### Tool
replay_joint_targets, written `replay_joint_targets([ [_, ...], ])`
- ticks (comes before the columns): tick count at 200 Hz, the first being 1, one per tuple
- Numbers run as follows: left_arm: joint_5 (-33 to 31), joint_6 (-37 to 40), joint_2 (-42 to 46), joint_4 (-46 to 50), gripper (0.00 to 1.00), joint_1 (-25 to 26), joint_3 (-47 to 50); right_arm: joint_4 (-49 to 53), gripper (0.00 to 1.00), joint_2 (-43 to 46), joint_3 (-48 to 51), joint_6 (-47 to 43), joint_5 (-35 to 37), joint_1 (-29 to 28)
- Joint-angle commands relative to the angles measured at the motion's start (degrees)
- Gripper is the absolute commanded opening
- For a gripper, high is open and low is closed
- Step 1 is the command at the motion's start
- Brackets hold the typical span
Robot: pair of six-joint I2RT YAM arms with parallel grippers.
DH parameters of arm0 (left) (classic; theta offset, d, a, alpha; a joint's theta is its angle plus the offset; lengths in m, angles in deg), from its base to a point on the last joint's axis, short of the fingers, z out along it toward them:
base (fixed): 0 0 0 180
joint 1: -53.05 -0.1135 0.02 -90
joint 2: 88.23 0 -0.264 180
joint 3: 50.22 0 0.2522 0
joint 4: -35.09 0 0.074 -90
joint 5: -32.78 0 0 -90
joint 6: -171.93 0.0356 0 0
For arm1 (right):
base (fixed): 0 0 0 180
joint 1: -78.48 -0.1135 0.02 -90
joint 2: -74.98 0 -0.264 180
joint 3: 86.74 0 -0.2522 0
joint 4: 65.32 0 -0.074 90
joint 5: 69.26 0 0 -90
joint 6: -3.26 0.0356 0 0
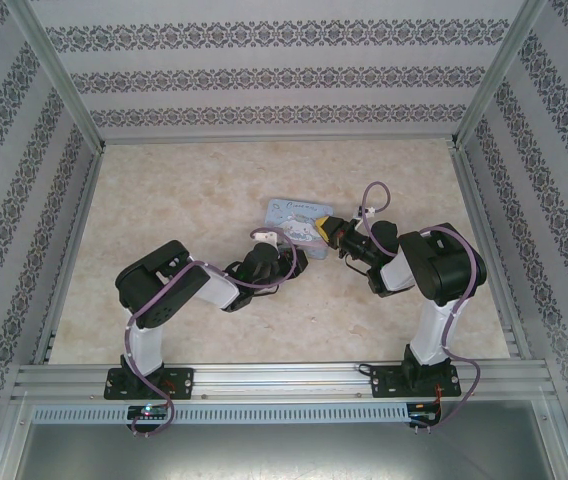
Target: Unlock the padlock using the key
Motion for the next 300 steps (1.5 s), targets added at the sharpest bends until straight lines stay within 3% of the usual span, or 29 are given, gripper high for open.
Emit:
replay_joint_targets([
  [1, -0.76, -0.9, -1.23, -1.47, 0.32, -0.25, -0.58, 6.43, 0.0, -3.05, 1.64, -1.5, -0.31, 0.39],
  [64, -1.68, -1.84, -1.87, -1.0, 0.24, -0.33, -0.56, 6.21, 0.0, -3.49, 1.67, -1.48, -0.31, 0.45],
  [124, -1.44, -2.83, -1.82, -0.04, 0.0, -0.67, -0.74, 5.93, 0.0, -3.02, 1.06, -1.04, -0.82, 0.63],
  [202, -0.16, -9.09, 0.93, 6.52, 0.0, -3.49, -0.08, 9.98, 0.0, 7.4, -0.87, -1.61, -3.37, 1.45],
  [256, -0.02, -9.93, 3.9, 10.48, 0.0, -6.17, 1.27, 10.97, 0.0, 15.78, 4.58, -1.98, -3.12, 0.71],
  [300, 3.64, -9.3, 7.51, 13.14, 0.0, -9.05, 1.69, 16.08, 0.0, 23.07, 9.96, -4.06, -0.55, -2.39],
])
